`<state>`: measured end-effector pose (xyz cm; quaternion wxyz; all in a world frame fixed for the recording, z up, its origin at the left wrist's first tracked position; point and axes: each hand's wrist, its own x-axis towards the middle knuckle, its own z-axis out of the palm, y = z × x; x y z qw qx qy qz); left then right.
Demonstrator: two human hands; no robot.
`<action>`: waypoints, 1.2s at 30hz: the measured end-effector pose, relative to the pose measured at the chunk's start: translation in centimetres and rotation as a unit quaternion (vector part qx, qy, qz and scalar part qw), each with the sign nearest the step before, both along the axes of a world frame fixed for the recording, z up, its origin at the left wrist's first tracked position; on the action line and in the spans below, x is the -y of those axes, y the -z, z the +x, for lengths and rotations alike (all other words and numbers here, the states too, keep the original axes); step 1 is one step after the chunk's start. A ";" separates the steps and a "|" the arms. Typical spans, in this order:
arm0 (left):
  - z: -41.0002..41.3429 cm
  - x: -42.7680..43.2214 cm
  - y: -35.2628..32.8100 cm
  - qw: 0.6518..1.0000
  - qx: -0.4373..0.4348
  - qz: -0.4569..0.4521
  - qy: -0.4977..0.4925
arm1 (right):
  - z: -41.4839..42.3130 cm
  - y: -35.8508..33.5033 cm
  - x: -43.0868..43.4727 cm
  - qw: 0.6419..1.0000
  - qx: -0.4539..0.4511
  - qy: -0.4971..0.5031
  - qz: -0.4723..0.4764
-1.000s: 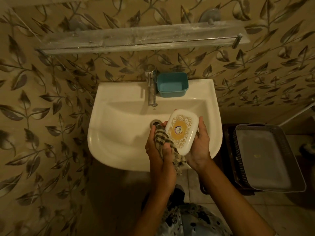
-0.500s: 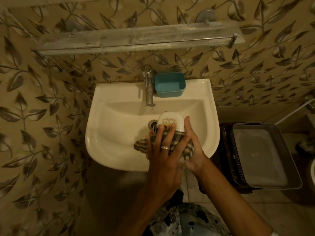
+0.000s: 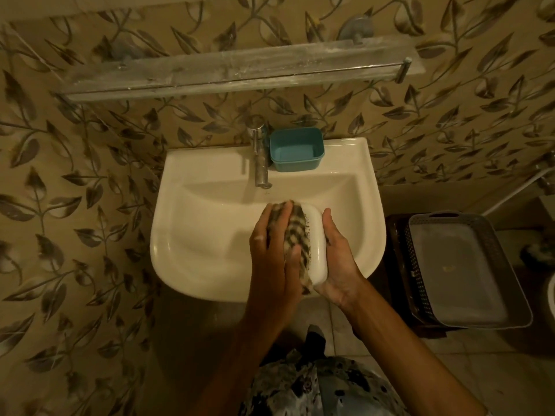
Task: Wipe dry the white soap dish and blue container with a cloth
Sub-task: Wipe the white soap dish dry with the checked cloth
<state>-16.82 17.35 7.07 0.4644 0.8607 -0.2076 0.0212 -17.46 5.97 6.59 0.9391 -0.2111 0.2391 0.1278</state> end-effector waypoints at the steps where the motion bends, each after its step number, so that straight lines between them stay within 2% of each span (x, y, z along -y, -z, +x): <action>1: -1.3 -0.2 0.4 1.000 0.014 0.015 -0.001 | 0.0 0.0 0.0 1.000 -0.003 0.000 0.007; 4: -4.4 -0.1 1.2 0.993 0.074 0.082 0.032 | 0.3 0.4 0.2 1.000 -0.012 -0.013 0.015; 7: -3.4 0.5 1.1 0.983 0.115 0.132 0.045 | 0.0 0.8 -0.1 1.000 -0.009 -0.008 0.018; 12: 0.8 1.5 -0.6 0.976 0.096 0.194 0.022 | -0.2 0.9 -0.4 0.999 0.038 0.012 -0.003; 14: 2.0 1.5 -0.8 0.987 0.069 0.142 0.004 | 0.0 0.6 0.0 0.999 0.036 0.014 -0.011; 16: 2.5 1.3 -0.4 0.999 -0.014 0.045 -0.008 | 0.1 0.5 0.5 1.000 0.008 0.025 -0.012; 18: 1.6 1.4 0.2 0.994 -0.097 -0.046 -0.020 | 0.0 0.6 1.0 0.999 -0.001 0.037 -0.012; 19: 0.5 1.5 0.5 0.992 -0.111 -0.060 -0.027 | 0.0 0.5 1.2 0.999 0.000 0.043 -0.006; 23: -4.3 1.8 1.4 0.999 -0.029 -0.019 0.000 | 0.2 0.3 1.4 0.998 -0.005 0.044 0.037; 25: -4.9 2.0 1.6 0.999 0.017 0.040 0.014 | 0.2 1.2 1.3 0.999 -0.024 0.029 0.038; 29: -2.2 2.4 0.5 0.980 0.095 0.171 0.035 | -0.2 1.4 0.6 0.999 0.031 0.015 0.022; 31: -0.2 2.7 0.1 0.968 0.088 0.230 0.052 | -0.1 1.5 0.2 0.998 0.032 0.042 0.022; 32: 0.8 2.8 0.0 0.969 0.072 0.230 0.048 | 0.1 1.4 0.2 0.999 0.018 0.050 0.004; 36: 4.3 3.0 0.4 0.993 -0.045 0.104 0.018 | 0.6 1.2 -0.2 0.999 0.000 0.013 -0.030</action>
